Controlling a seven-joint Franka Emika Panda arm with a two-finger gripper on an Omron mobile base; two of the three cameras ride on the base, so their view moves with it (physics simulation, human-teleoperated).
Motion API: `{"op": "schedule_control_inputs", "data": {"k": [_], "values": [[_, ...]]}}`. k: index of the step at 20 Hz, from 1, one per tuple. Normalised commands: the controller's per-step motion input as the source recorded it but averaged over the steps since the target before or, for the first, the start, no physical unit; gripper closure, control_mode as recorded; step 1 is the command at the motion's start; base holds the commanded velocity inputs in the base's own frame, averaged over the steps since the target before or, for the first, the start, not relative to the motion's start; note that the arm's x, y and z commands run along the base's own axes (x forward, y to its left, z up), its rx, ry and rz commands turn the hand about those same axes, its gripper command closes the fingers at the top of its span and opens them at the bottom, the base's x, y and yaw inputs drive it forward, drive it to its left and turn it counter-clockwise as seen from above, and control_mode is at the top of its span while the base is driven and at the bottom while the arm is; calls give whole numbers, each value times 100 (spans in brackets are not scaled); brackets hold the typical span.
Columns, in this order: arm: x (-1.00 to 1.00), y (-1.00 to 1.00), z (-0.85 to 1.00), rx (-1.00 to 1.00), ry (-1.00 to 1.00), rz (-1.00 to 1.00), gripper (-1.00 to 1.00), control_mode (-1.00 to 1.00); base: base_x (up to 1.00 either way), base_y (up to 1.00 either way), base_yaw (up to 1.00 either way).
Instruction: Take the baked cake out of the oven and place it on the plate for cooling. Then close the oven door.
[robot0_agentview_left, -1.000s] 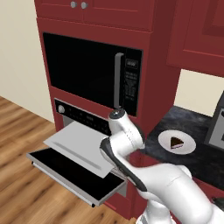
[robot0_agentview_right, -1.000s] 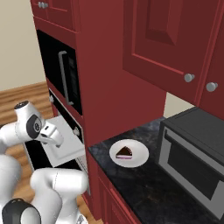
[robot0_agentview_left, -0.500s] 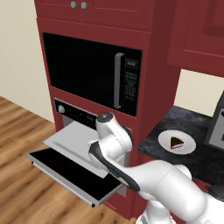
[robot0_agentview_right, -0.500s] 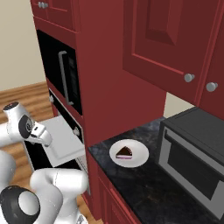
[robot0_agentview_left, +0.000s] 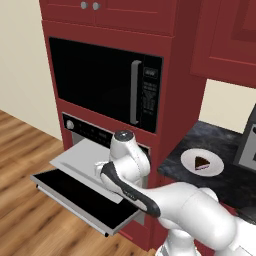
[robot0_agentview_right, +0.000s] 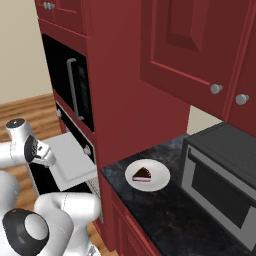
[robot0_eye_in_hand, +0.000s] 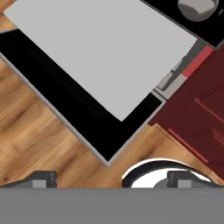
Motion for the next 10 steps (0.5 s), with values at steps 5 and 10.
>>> {"op": "schedule_control_inputs", "data": {"k": [5, 10], "values": [[0, 32, -34, 0, -2, 1, -100, -100, 0, 0, 0], [0, 26, -18, 1, 0, -8, -100, -100, 0, 0, 0]]}}
